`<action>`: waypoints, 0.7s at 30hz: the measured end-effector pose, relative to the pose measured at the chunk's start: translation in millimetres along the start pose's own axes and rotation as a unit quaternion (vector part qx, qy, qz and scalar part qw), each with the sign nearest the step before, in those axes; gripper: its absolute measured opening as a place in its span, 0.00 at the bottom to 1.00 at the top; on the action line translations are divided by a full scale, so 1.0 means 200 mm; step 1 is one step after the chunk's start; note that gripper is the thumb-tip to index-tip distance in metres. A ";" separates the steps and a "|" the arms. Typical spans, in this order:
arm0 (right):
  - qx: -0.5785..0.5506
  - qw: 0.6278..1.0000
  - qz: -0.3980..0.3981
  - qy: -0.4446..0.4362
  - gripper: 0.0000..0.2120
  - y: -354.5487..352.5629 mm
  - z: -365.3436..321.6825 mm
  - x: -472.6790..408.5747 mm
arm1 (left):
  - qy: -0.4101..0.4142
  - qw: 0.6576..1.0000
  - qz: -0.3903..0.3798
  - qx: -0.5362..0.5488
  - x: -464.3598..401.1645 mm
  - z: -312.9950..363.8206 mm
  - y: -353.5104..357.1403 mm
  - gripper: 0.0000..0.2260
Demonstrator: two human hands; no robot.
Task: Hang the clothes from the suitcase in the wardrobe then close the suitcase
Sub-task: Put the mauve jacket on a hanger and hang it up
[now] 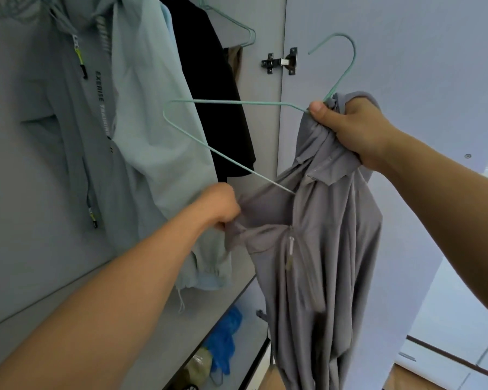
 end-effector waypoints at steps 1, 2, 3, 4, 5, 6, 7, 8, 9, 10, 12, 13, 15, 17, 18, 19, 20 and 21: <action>0.005 1.000 -0.012 0.006 0.15 -0.02 0.02 0.00 | -0.042 0.980 -0.011 0.193 0.00 -0.04 -0.01 0.09; 0.009 0.999 -0.027 0.015 0.15 -0.04 0.03 0.01 | -0.083 0.925 -0.020 0.369 -0.01 -0.08 -0.02 0.11; 0.012 0.999 -0.044 0.025 0.15 -0.06 0.05 0.02 | -0.113 0.851 -0.021 0.512 -0.03 -0.11 -0.04 0.12; 0.012 0.998 -0.056 0.036 0.15 -0.08 0.07 0.03 | -0.136 0.786 -0.017 0.603 -0.03 -0.14 -0.05 0.13; 0.013 0.997 -0.067 0.043 0.15 -0.10 0.09 0.04 | -0.148 0.744 -0.008 0.651 -0.05 -0.17 -0.07 0.14; 0.017 0.996 -0.075 0.046 0.14 -0.11 0.10 0.05 | -0.155 0.727 0.007 0.669 -0.07 -0.18 -0.09 0.15; 0.025 0.995 -0.081 0.045 0.14 -0.12 0.10 0.05 | -0.161 0.725 0.015 0.670 -0.09 -0.20 -0.10 0.16; 0.038 0.995 -0.083 0.041 0.14 -0.12 0.10 0.06 | -0.180 0.745 0.022 0.642 -0.10 -0.21 -0.11 0.16; 0.057 0.994 -0.085 0.036 0.16 -0.12 0.11 0.06 | -0.188 0.765 0.014 0.616 -0.12 -0.22 -0.12 0.15; 0.077 0.993 -0.083 0.031 0.19 -0.12 0.11 0.06 | -0.199 0.780 0.005 0.593 -0.12 -0.23 -0.13 0.14; 0.111 0.991 -0.068 0.031 0.23 -0.12 0.11 0.06 | -0.206 0.798 0.019 0.567 -0.12 -0.24 -0.18 0.14; 0.137 0.989 -0.057 0.029 0.23 -0.12 0.11 0.06 | -0.204 0.797 0.036 0.567 -0.14 -0.26 -0.20 0.14; 0.223 0.973 -0.049 0.021 0.22 -0.11 0.12 0.06 | -0.184 0.806 0.081 0.557 -0.14 -0.26 -0.29 0.14; 0.325 0.944 -0.058 0.001 0.26 -0.08 0.13 0.07 | -0.143 0.816 0.147 0.541 -0.16 -0.25 -0.38 0.12; 0.357 0.932 -0.064 -0.008 0.27 -0.06 0.13 0.08 | -0.130 0.827 0.187 0.514 -0.14 -0.23 -0.43 0.16; 0.376 0.924 -0.070 -0.016 0.28 -0.05 0.14 0.08 | -0.111 0.839 0.221 0.485 -0.15 -0.23 -0.47 0.17; 0.384 0.920 -0.071 -0.019 0.29 -0.04 0.14 0.07 | -0.094 0.853 0.242 0.452 -0.14 -0.20 -0.51 0.10; 0.393 0.916 -0.075 -0.022 0.29 -0.03 0.14 0.07 | -0.081 0.868 0.244 0.425 -0.13 -0.18 -0.53 0.05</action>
Point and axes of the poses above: each hand's wrist, its own x-axis away from the middle knuckle, its own y-axis out of the palm, z = x × y, the point moved 5 cm from there along -x, towards the middle knuckle, and after that the axes turned 3 degrees about -x, right-handed, at the moved point
